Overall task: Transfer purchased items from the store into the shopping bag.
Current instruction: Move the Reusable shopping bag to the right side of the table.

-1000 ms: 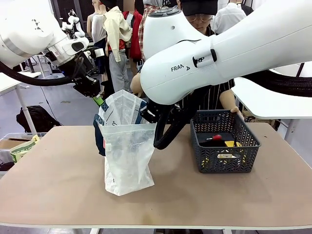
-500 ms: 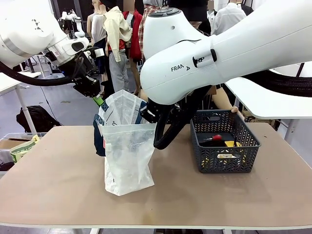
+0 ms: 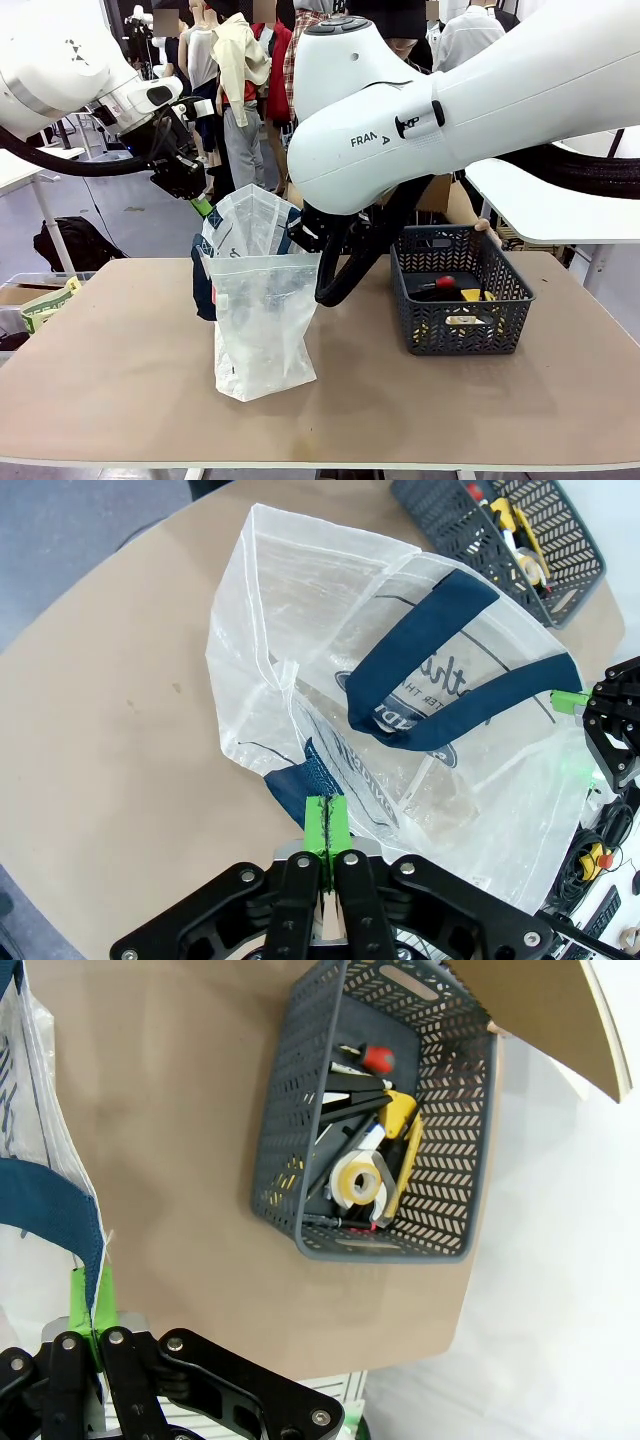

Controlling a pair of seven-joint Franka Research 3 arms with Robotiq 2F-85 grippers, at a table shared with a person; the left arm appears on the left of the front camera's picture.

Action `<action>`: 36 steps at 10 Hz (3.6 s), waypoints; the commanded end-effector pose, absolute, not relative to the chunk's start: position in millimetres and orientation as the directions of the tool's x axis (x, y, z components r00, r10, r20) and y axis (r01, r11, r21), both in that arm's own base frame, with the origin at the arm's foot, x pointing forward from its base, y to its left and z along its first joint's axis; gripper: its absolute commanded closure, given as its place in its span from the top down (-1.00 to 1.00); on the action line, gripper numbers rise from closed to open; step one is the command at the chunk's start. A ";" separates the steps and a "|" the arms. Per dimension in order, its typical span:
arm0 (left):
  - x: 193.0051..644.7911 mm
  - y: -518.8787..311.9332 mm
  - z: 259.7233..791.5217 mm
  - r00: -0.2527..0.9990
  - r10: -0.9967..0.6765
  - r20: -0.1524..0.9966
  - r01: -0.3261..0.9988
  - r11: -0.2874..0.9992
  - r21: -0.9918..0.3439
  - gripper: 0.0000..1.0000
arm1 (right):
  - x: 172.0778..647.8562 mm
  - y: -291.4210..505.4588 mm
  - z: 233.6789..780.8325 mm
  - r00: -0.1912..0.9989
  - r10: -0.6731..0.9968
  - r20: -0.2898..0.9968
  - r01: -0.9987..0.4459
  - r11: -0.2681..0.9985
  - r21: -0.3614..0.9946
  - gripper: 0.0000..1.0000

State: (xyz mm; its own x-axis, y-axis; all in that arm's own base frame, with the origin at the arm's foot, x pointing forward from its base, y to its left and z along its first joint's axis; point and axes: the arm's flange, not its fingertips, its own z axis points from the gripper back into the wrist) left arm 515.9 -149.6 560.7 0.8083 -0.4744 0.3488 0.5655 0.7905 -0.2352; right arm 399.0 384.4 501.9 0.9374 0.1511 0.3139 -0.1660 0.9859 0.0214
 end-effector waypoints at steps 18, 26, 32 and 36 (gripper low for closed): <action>515.4 -148.5 562.8 0.806 -0.474 0.354 0.567 0.789 -0.236 -1.00 | 395.8 381.6 501.2 0.937 0.151 0.315 -0.164 0.986 0.015 -1.00; 515.4 -148.5 562.8 0.806 -0.474 0.354 0.567 0.789 -0.236 -1.00 | 395.8 381.6 501.2 0.937 0.151 0.315 -0.164 0.986 0.015 -1.00; 515.4 -148.5 562.8 0.806 -0.474 0.354 0.567 0.789 -0.236 -1.00 | 395.8 381.6 501.2 0.937 0.151 0.315 -0.164 0.986 0.015 -1.00; 515.4 -148.5 562.8 0.806 -0.474 0.354 0.567 0.789 -0.236 -1.00 | 395.8 381.6 501.2 0.937 0.151 0.315 -0.164 0.986 0.015 -1.00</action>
State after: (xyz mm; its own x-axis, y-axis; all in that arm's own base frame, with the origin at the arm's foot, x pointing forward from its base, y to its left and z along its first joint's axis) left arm 516.0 -149.5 560.8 0.8083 -0.4742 0.3489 0.5653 0.7906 -0.2352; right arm 398.8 384.4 502.4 0.9370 0.1511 0.3149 -0.1662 0.9859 0.0215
